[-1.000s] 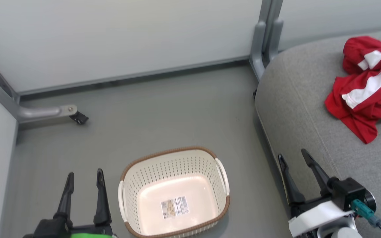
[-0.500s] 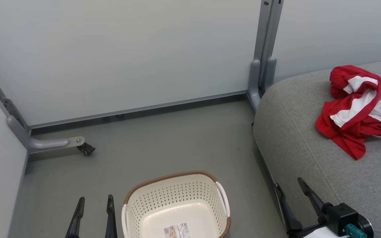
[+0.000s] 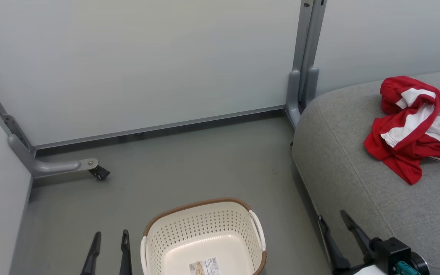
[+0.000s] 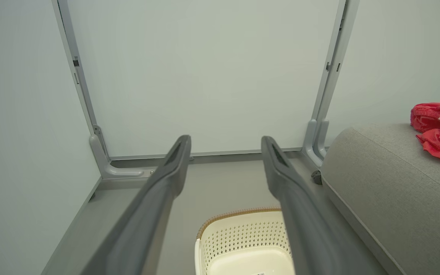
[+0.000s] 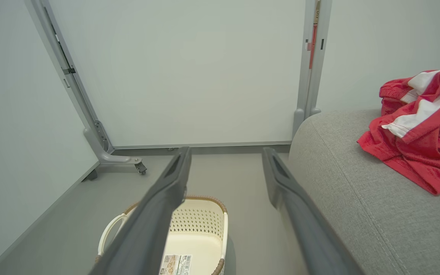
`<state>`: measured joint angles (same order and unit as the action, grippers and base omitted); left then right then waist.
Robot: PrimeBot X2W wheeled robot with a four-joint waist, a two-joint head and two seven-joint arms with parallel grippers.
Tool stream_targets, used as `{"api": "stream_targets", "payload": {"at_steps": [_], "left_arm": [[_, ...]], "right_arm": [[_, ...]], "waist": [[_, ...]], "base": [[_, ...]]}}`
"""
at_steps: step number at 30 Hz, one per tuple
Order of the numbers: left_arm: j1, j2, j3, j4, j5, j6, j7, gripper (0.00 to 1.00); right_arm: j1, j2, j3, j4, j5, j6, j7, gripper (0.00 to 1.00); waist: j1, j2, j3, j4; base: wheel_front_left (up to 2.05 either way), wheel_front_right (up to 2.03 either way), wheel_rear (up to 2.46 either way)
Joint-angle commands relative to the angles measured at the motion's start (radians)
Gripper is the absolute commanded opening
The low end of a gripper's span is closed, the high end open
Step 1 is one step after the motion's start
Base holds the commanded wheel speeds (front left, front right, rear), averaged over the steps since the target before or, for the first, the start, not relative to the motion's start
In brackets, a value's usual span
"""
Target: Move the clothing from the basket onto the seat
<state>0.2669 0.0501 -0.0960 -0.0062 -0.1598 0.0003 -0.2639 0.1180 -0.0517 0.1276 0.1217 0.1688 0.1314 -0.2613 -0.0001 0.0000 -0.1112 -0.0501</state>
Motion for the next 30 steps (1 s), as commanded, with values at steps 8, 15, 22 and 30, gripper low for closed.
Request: {"api": "stream_targets", "payload": {"at_steps": [8, 15, 22, 30], "left_arm": [[-0.018, 0.004, 0.002, 0.032, -0.107, -0.004, 0.017, 0.0], [-0.056, 0.013, 0.011, 0.055, -0.249, -0.017, 0.043, 0.0], [-0.09, 0.02, 0.02, 0.078, -0.375, -0.03, 0.068, 0.0], [-0.126, 0.027, 0.031, 0.101, -0.513, -0.043, 0.095, 0.0]], "right_arm": [[-0.002, -0.003, -0.006, 0.026, 0.101, 0.0, 0.018, 0.0], [-0.028, -0.011, -0.018, 0.037, 0.242, 0.0, 0.045, 0.0], [-0.049, -0.018, -0.03, 0.045, 0.368, 0.0, 0.069, 0.0], [-0.071, -0.023, -0.045, 0.054, 0.504, 0.0, 0.097, 0.0]], "waist": [[0.0001, 0.0, 0.005, 0.002], [0.0001, 0.0, 0.011, 0.005], [0.0001, 0.0, 0.017, 0.008], [0.0001, 0.0, 0.024, 0.011]], "base": [[0.0, 0.0, 0.0], [0.0, 0.0, 0.0], [0.0, 0.0, 0.0], [0.0, 0.0, 0.0]]}}
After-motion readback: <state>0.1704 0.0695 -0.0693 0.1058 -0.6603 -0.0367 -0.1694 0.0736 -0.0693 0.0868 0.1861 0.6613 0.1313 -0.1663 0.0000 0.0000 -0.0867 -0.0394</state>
